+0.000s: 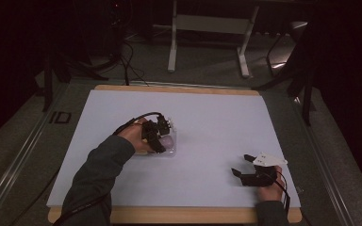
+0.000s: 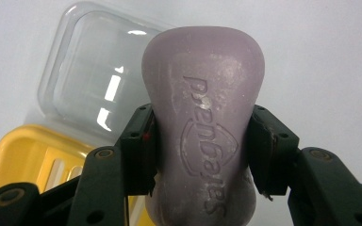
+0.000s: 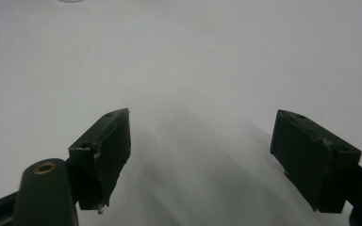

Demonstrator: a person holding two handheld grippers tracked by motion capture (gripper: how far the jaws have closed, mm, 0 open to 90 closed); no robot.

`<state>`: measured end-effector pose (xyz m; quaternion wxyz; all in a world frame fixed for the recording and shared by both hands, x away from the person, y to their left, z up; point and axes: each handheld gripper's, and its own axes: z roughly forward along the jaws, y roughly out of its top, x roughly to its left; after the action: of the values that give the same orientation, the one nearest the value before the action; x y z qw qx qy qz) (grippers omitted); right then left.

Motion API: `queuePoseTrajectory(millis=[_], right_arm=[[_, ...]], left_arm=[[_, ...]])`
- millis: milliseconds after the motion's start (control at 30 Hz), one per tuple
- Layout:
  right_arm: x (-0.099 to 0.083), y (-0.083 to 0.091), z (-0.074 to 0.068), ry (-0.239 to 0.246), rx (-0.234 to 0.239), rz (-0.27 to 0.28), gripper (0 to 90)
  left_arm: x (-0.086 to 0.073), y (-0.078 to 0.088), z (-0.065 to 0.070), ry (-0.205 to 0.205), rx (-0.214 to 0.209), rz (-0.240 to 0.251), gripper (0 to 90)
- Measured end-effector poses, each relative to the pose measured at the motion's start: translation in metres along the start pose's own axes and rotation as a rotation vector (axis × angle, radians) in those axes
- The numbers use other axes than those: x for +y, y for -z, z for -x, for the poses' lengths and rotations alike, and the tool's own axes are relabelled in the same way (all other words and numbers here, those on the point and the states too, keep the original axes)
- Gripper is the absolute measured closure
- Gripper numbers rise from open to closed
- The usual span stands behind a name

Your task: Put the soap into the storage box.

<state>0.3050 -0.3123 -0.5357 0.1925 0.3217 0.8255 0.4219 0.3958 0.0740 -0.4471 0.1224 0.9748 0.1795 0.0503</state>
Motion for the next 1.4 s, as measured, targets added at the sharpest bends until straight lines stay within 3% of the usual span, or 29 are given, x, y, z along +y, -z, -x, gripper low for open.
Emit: queuePoseTrajectory(millis=[1400], right_arm=[[0.000,0.000,0.000,-0.002,0.001,0.003,20.4]], left_arm=[[-0.021,0.012,-0.029,0.128,0.038,-0.004,49.9]])
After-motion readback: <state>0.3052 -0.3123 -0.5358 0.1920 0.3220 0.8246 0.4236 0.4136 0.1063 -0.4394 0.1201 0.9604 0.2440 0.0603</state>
